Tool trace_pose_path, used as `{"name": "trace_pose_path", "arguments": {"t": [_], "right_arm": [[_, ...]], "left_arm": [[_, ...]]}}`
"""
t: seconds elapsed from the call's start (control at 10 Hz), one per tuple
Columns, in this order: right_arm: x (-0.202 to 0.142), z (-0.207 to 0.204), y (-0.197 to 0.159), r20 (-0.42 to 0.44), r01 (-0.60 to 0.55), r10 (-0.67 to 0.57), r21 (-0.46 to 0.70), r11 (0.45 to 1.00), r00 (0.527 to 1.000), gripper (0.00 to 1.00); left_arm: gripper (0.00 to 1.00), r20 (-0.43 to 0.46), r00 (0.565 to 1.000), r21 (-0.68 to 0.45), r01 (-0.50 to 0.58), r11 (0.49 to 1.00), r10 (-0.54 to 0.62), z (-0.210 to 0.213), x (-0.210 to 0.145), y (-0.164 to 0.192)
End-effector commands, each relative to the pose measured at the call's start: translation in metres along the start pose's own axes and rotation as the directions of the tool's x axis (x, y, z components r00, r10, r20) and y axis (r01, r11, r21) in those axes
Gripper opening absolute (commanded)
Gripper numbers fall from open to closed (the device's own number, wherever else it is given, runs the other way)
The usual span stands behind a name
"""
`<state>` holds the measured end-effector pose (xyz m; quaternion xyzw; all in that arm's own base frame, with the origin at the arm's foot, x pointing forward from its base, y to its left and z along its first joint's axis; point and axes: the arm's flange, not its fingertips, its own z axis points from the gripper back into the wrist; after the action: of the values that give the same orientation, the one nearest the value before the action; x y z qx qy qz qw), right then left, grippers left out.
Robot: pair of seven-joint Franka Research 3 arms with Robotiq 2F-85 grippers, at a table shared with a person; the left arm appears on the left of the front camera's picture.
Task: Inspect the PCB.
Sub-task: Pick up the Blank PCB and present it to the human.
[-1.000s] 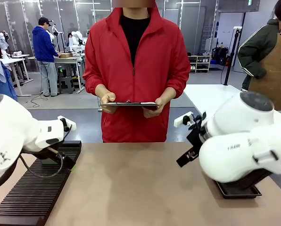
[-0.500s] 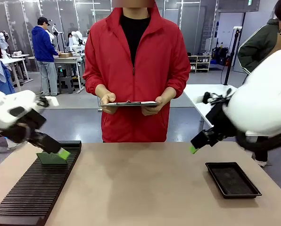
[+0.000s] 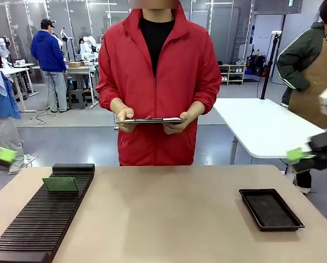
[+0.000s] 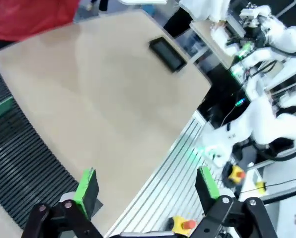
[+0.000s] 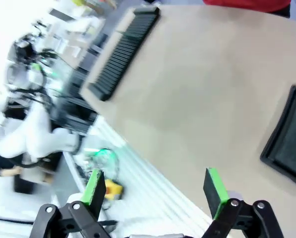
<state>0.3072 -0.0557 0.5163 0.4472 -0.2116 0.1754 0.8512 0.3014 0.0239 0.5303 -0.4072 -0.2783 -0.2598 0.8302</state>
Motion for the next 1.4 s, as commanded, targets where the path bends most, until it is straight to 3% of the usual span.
{"name": "trace_pose_path", "arguments": {"t": [0.0, 0.2, 0.5, 0.8, 0.9, 1.3], "right_arm": [[-0.055, 0.026, -0.038, 0.058, 0.054, -0.063, 0.139, 0.989, 0.996, 1.00], [-0.098, 0.047, -0.064, 0.164, 0.042, -0.076, 0.204, 0.978, 0.984, 1.00], [-0.130, 0.060, -0.087, 0.225, 0.087, -0.135, 0.211, 0.974, 0.965, 1.00], [-0.123, 0.055, -0.082, 0.218, 0.067, -0.108, 0.185, 0.980, 0.970, 1.00], [-0.122, 0.085, -0.104, 0.218, 0.110, -0.157, 0.211, 0.971, 0.963, 1.00], [-0.122, 0.085, -0.104, 0.218, 0.110, -0.157, 0.211, 0.971, 0.963, 1.00]], "left_arm": [[1.00, 0.138, 0.990, -0.087, -0.011, 0.996, 0.023, 0.027, -0.045, 0.015], [1.00, 0.272, 0.952, -0.113, -0.112, 0.987, 0.139, 0.065, -0.083, 0.035], [1.00, 0.360, 0.911, -0.074, -0.185, 0.980, 0.199, 0.098, -0.126, 0.051], [1.00, 0.375, 0.906, -0.024, -0.202, 0.979, 0.196, 0.100, -0.134, 0.054], [1.00, 0.363, 0.901, -0.053, -0.236, 0.970, 0.239, 0.136, -0.123, 0.071], [1.00, 0.363, 0.901, -0.053, -0.236, 0.970, 0.239, 0.136, -0.123, 0.071]]}}
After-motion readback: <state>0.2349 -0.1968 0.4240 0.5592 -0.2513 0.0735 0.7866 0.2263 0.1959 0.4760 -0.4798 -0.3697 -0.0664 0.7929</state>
